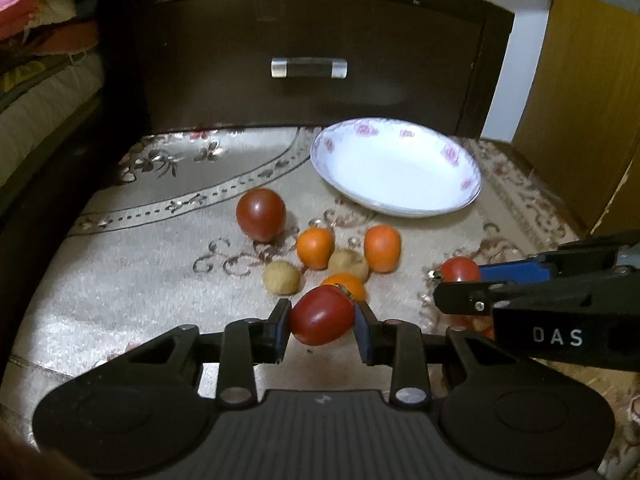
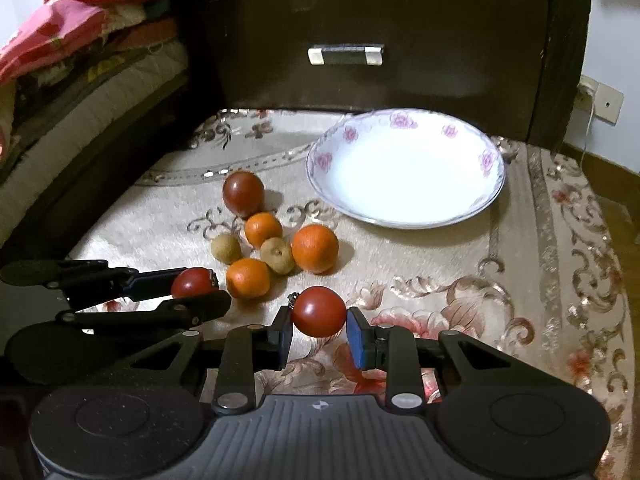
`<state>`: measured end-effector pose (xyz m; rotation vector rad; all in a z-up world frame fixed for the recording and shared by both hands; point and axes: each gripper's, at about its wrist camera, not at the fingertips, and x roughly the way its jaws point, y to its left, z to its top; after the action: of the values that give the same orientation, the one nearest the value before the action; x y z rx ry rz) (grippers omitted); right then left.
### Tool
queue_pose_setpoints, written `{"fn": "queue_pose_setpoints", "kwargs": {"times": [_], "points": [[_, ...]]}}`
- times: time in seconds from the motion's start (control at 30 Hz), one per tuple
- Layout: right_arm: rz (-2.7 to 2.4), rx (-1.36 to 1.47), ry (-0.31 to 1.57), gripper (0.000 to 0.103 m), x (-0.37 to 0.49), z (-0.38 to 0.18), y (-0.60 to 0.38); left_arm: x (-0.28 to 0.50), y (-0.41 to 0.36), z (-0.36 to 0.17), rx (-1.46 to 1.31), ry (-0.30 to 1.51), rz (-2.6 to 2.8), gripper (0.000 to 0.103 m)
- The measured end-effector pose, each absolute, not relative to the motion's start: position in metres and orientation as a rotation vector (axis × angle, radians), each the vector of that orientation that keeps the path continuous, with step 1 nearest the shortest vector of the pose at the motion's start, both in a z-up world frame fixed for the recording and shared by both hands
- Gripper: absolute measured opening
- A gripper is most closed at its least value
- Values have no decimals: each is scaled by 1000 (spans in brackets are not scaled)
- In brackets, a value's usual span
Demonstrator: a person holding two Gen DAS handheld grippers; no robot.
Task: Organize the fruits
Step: 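Carry the held red tomatoes over the white plate with both tools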
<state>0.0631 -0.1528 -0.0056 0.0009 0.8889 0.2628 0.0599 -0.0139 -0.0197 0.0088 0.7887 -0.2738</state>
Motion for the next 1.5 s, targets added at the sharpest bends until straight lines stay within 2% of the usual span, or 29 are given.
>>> {"fn": "queue_pose_setpoints", "kwargs": {"times": [0.53, 1.03, 1.5], "points": [[242, -56, 756, 25, 45, 43, -149, 62, -22, 30, -20, 708, -308, 39], [171, -61, 753, 26, 106, 24, -170, 139, -51, 6, 2, 757, -324, 38], [130, -98, 768, 27, 143, 2, -179, 170, -63, -15, 28, 772, -332, 37]]}}
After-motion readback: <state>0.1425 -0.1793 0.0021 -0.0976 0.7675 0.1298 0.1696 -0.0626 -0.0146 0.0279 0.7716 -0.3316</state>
